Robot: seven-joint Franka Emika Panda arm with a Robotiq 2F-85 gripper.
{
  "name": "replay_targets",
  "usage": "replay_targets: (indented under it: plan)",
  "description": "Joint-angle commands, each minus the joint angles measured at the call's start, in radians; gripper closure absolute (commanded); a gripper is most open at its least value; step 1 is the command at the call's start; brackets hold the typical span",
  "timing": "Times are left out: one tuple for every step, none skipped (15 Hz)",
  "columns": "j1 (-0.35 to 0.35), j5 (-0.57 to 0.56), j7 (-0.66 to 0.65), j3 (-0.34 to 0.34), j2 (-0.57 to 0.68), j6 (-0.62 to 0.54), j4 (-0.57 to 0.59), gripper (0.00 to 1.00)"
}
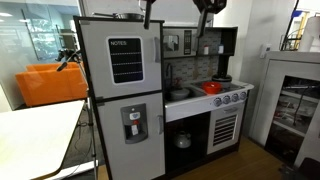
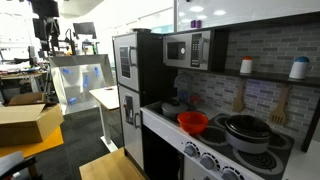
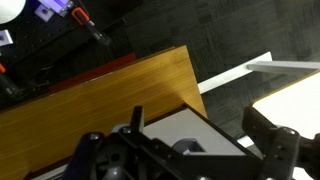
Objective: Open the upper fridge door
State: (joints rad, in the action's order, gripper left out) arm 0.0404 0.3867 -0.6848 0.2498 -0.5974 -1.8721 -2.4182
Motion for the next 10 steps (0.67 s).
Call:
replay_targets:
  plan:
    - [-0.007,0.011,-0.1,0.046,-0.018,-0.229,-0.08,0.0]
    - [-0.013,-0.055,-0.093,0.063,-0.02,-0.282,-0.098,0.0]
    - [-0.015,-0.117,-0.075,0.068,-0.017,-0.302,-0.11,0.0]
    - [-0.018,-0.18,-0.062,0.069,-0.013,-0.308,-0.117,0.0]
    - [-0.022,-0.241,-0.05,0.068,-0.012,-0.314,-0.127,0.0]
    - [-0.027,-0.3,-0.048,0.069,-0.016,-0.327,-0.135,0.0]
    - [-0.032,-0.355,-0.039,0.068,-0.017,-0.343,-0.145,0.0]
    - [-0.035,-0.408,-0.031,0.069,-0.02,-0.358,-0.151,0.0]
    - [-0.037,-0.456,-0.025,0.069,-0.024,-0.378,-0.157,0.0]
    - [-0.037,-0.489,-0.021,0.066,-0.027,-0.412,-0.166,0.0]
